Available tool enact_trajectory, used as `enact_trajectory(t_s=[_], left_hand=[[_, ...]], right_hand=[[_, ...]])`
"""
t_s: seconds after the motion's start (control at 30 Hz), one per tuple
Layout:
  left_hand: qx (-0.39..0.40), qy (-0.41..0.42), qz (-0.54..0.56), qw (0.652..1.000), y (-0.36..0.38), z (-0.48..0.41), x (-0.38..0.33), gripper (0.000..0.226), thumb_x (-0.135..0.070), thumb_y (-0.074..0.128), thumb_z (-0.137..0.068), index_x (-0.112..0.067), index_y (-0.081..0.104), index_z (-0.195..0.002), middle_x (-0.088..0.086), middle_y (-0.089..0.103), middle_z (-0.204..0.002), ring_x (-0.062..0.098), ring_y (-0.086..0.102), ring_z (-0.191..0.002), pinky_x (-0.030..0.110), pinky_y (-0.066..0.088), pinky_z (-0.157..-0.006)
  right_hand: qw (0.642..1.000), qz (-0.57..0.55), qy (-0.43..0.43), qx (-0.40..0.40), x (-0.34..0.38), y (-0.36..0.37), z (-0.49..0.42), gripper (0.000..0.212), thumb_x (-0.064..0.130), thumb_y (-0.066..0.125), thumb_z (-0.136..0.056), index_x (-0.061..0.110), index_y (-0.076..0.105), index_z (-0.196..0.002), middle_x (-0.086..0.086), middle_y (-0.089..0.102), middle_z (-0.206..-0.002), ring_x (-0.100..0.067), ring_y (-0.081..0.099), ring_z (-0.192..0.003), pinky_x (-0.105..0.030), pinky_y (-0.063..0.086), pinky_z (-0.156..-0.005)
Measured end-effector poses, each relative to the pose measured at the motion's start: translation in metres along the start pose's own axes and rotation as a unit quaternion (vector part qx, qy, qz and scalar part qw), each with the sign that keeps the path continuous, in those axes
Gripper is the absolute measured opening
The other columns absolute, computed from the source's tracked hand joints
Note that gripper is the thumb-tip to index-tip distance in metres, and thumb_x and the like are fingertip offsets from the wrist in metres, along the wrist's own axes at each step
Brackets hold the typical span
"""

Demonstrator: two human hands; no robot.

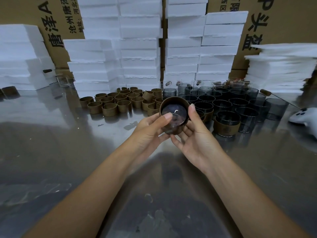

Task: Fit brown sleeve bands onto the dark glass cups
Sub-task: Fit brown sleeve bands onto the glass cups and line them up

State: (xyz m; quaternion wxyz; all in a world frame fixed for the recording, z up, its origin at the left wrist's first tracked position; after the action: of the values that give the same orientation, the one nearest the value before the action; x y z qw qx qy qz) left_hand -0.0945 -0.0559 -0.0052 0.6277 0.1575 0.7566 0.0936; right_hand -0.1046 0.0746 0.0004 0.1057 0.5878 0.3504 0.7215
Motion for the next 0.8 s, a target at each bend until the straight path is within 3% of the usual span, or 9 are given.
enact_trajectory(t_s=[0.07, 0.17, 0.27, 0.43, 0.67, 0.8], left_hand=[[0.029, -0.006, 0.01, 1.0, -0.0033, -0.0012, 0.0003, 0.05, -0.037, 0.088, -0.059, -0.011, 0.074, -0.099, 0.009, 0.072, -0.106, 0.019, 0.067, -0.101, 0.027, 0.055, -0.084], [0.049, -0.001, 0.016, 0.999, -0.0081, -0.0019, 0.0003, 0.072, -0.043, 0.09, -0.053, -0.004, 0.069, -0.11, 0.015, 0.07, -0.112, 0.023, 0.066, -0.106, 0.026, 0.053, -0.083], [0.048, 0.004, 0.0, 0.999, -0.0094, -0.0018, 0.0, 0.067, -0.046, 0.09, -0.049, -0.012, 0.072, -0.104, 0.008, 0.072, -0.104, 0.017, 0.069, -0.095, 0.024, 0.054, -0.077], [0.008, 0.01, -0.027, 1.0, -0.0074, -0.0018, -0.0003, 0.097, -0.053, 0.092, -0.031, -0.013, 0.059, -0.112, -0.003, 0.073, -0.09, 0.007, 0.067, -0.077, 0.018, 0.051, -0.062], [0.011, 0.023, -0.027, 0.999, -0.0066, -0.0015, -0.0007, 0.096, -0.052, 0.093, -0.027, -0.012, 0.059, -0.107, -0.001, 0.072, -0.087, 0.01, 0.064, -0.074, 0.026, 0.043, -0.07], [0.01, 0.022, -0.025, 0.999, -0.006, 0.0001, -0.0022, 0.094, -0.051, 0.093, -0.028, -0.011, 0.06, -0.107, 0.0, 0.072, -0.088, 0.011, 0.064, -0.076, 0.025, 0.045, -0.07]], right_hand=[[1.0, 0.01, -0.001, -0.001, 0.0004, -0.0002, 0.0, 0.07, 0.054, 0.067, -0.058, 0.012, 0.066, -0.113, 0.003, 0.074, -0.087, -0.007, 0.069, -0.087, -0.022, 0.053, -0.068], [1.0, -0.003, -0.003, -0.004, 0.002, -0.0003, -0.0005, 0.068, 0.048, 0.066, -0.062, 0.012, 0.065, -0.12, 0.004, 0.072, -0.086, -0.007, 0.067, -0.082, -0.023, 0.05, -0.069], [1.0, -0.01, 0.006, -0.008, 0.0022, 0.0, -0.0006, 0.064, 0.045, 0.063, -0.066, 0.014, 0.064, -0.121, 0.005, 0.071, -0.085, -0.005, 0.066, -0.074, -0.024, 0.045, -0.067], [0.999, -0.033, 0.028, -0.012, 0.0029, 0.0016, 0.0014, 0.041, 0.042, 0.056, -0.087, 0.013, 0.062, -0.115, 0.0, 0.062, -0.089, -0.009, 0.056, -0.074, -0.023, 0.04, -0.062], [0.996, -0.079, 0.042, -0.028, 0.0045, 0.0032, 0.0023, 0.026, 0.033, 0.052, -0.094, 0.011, 0.063, -0.102, -0.002, 0.06, -0.084, -0.01, 0.053, -0.066, -0.019, 0.04, -0.056], [0.996, -0.074, 0.039, -0.033, 0.0047, 0.0032, 0.0031, 0.028, 0.033, 0.054, -0.094, 0.011, 0.063, -0.106, -0.002, 0.061, -0.083, -0.009, 0.054, -0.069, -0.019, 0.043, -0.055]])
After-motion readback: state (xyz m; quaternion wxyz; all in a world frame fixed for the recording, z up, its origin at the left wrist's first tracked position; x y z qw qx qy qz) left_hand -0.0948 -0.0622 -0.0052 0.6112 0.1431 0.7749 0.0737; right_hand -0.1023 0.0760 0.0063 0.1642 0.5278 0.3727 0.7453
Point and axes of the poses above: each hand's wrist, its own z-axis away from the middle knuckle, its own y-axis out of the palm, x = y × z, the point moved 1 cm from there along -z, towards the middle knuckle
